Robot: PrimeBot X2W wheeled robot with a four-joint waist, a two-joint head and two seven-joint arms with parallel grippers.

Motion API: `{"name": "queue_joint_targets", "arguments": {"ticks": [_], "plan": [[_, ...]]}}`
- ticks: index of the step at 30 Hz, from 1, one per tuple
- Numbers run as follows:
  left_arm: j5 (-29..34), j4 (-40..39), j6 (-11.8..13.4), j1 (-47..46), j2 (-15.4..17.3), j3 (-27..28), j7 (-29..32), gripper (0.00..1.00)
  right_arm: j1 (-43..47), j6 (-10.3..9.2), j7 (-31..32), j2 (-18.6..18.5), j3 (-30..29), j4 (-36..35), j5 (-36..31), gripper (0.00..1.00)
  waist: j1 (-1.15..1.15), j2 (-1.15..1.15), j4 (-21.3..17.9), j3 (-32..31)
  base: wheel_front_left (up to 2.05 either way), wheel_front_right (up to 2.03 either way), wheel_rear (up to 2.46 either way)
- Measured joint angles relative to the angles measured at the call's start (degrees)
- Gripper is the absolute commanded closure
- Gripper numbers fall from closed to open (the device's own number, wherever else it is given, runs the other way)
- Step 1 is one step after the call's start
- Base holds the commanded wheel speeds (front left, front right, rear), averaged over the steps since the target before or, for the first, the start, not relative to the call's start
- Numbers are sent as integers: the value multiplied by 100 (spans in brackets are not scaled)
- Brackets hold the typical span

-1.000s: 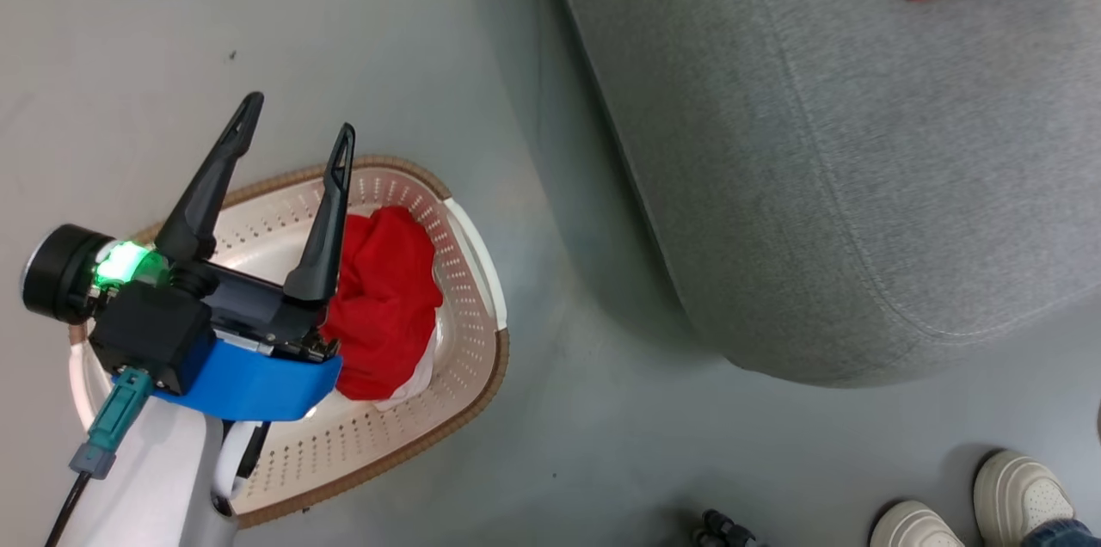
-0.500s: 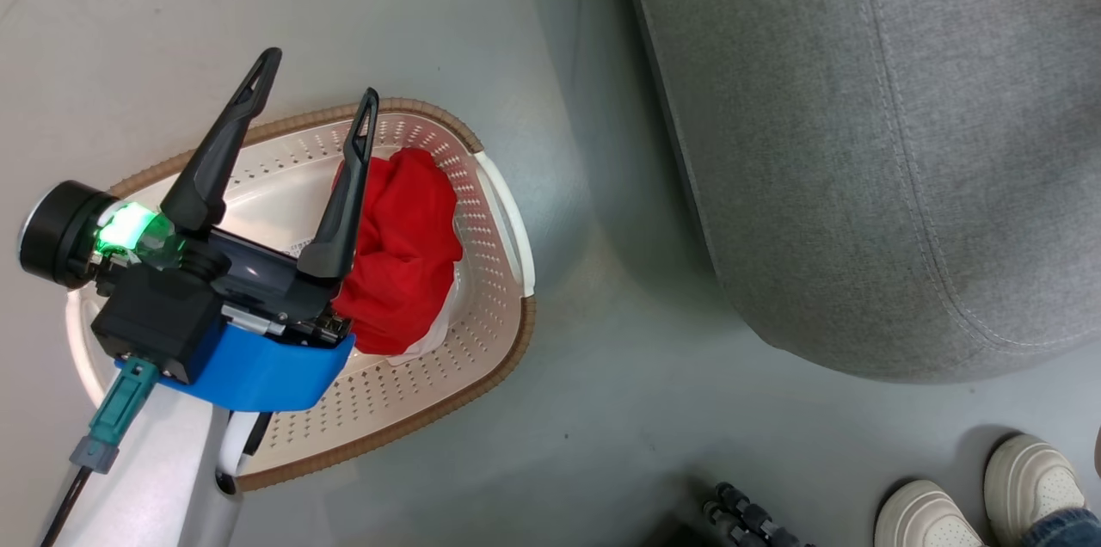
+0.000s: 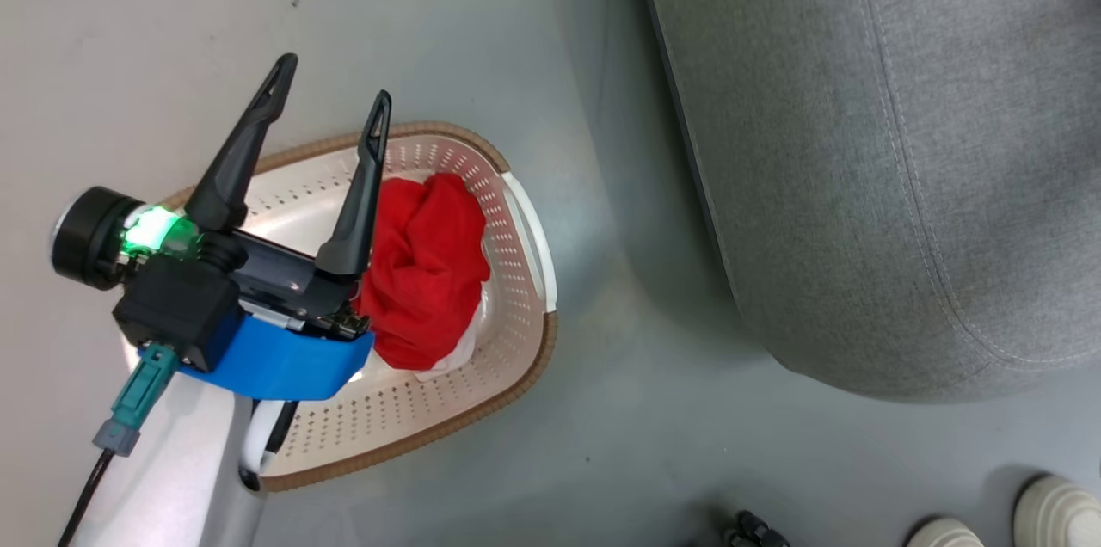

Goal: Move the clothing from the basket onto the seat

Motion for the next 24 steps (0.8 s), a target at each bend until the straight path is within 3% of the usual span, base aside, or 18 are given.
{"name": "queue_joint_targets", "arguments": {"ticks": [14,24], "plan": [[-219,414,0,383,-635,287,-1,0,990,0,-247,-14,1018,298,222,0,-1,0,311,-1145,0,0,0],[-296,734,0,1040,-1045,721,0,0,2407,0,-569,578,2142,-506,878,0,-2,0,528,-2212,0,0,0]]}}
